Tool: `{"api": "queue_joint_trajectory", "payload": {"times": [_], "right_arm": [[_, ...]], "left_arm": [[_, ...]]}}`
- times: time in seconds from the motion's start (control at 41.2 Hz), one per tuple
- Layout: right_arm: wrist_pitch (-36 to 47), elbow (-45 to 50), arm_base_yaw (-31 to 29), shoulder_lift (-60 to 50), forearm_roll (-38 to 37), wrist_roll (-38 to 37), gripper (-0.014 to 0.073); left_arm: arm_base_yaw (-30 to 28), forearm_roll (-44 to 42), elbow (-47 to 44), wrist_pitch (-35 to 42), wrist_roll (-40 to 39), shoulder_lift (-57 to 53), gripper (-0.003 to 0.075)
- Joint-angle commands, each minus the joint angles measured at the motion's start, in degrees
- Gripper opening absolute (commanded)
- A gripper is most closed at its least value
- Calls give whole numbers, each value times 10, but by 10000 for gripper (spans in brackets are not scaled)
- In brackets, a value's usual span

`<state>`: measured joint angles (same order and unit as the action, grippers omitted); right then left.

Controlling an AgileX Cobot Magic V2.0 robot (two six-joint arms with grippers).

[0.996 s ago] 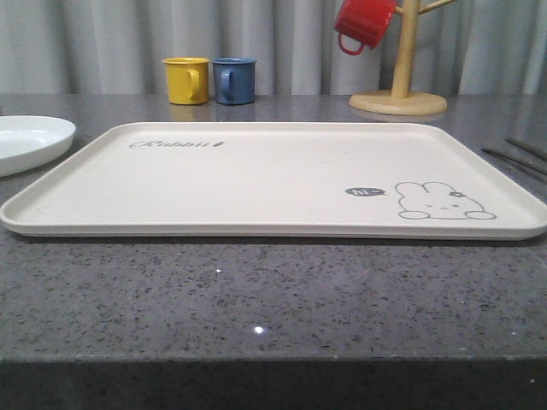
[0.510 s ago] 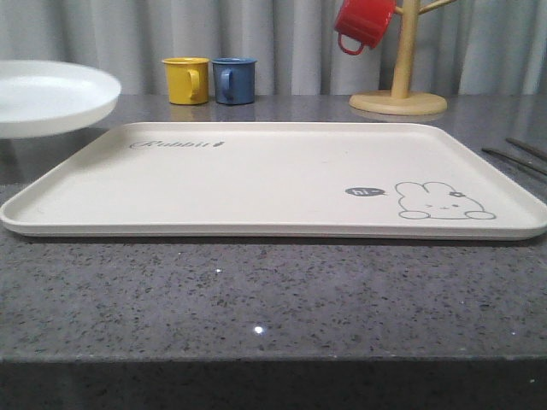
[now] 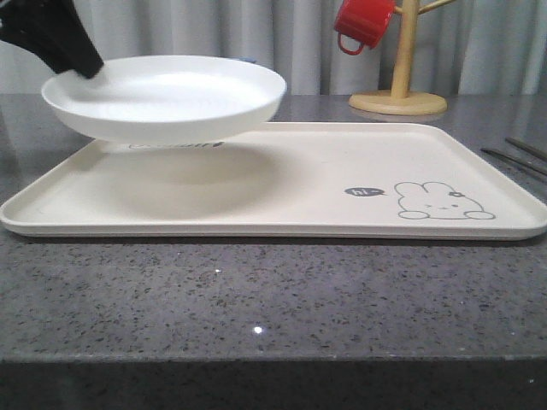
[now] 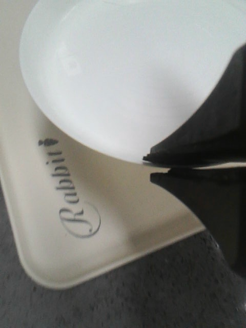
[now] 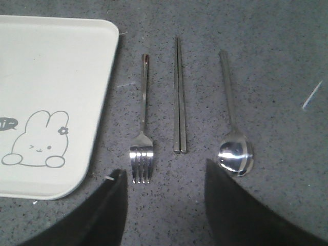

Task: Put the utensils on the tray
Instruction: 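Lower the white plate onto the tray and open the left gripper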

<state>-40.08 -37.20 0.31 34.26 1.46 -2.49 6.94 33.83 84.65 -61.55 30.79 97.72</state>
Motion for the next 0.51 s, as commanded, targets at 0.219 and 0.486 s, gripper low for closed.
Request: {"api": "queue_joint_trajectory", "payload": {"times": [0.219,0.486], "right_arm": [[35,-16,-3,6,-4,1,383],[35,-16,-3,6,-4,1,383]], "left_arm": [[45,-5,19,43,1,40,-4],[42,-32,30,36,-7,46,392]]}}
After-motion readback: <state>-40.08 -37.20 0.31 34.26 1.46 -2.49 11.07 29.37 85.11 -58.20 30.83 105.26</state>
